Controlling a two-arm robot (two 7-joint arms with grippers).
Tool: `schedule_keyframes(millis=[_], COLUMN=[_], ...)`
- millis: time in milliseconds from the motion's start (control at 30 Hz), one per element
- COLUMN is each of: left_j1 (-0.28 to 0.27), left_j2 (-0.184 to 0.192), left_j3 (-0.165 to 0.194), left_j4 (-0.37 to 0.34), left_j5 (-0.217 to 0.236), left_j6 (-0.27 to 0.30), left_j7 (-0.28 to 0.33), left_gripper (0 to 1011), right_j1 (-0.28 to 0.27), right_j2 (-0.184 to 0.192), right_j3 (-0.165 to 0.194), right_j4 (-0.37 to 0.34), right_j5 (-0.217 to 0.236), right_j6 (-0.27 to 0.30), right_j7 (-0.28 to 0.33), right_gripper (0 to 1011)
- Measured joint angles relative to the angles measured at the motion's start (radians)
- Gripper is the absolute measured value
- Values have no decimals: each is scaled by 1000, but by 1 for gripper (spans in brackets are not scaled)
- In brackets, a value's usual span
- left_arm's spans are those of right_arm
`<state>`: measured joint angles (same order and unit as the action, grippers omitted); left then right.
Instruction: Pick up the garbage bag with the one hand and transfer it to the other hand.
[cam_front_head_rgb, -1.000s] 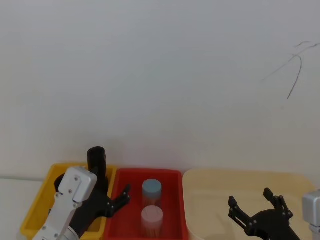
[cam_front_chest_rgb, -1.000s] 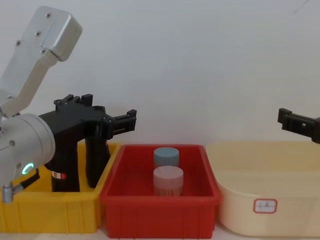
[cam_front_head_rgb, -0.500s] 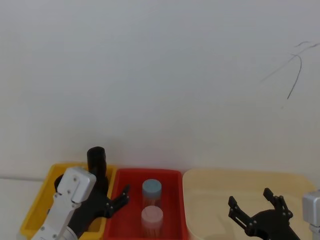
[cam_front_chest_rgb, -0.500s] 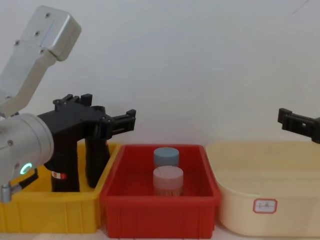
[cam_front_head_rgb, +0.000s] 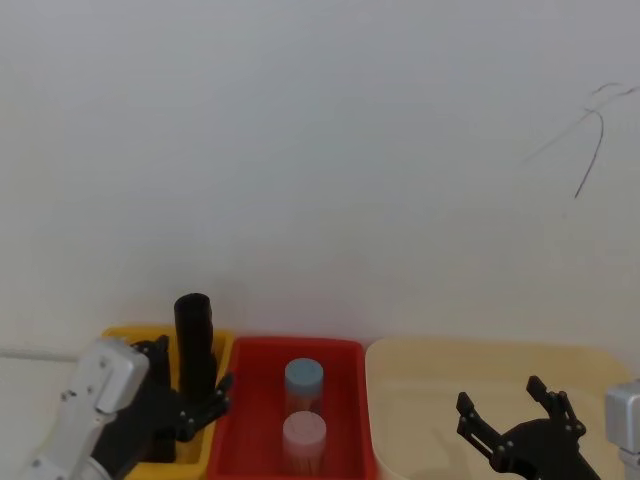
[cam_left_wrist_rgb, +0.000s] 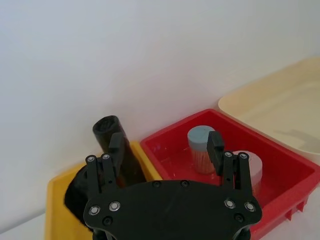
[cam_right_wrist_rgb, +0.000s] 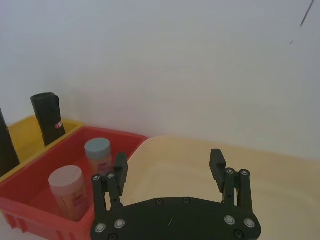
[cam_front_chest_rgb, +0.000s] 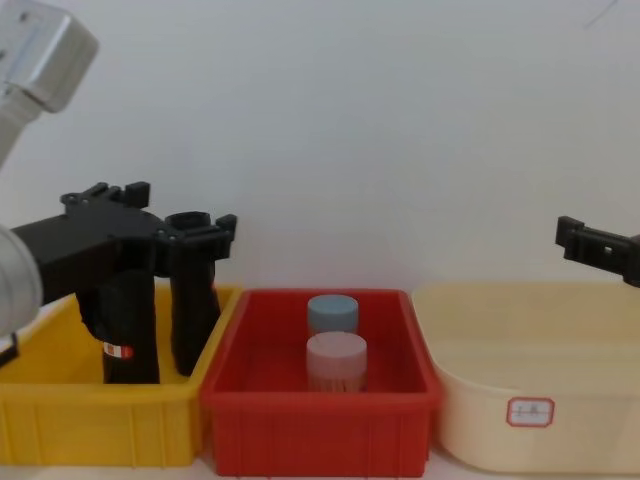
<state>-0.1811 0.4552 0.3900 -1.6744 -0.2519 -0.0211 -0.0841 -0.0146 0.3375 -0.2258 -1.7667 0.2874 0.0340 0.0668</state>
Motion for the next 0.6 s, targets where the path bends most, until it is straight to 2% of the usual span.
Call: schedule_keyframes(millis=[333, 600], left_j1=[45, 71], left_j2=[47, 67], left_j3=[-54, -88], left_j4=[-17, -8], left_j5=[-43, -69], left_j6=[-5, 7], left_j7=[-38, -53], left_gripper=[1001, 1002], right_j1=[0, 0], right_j2=[0, 0], right_j3=[0, 0], right_j4=[0, 0], right_j5=[0, 0], right_j6=[0, 0], right_j7=[0, 0], right_gripper=[1001, 1000])
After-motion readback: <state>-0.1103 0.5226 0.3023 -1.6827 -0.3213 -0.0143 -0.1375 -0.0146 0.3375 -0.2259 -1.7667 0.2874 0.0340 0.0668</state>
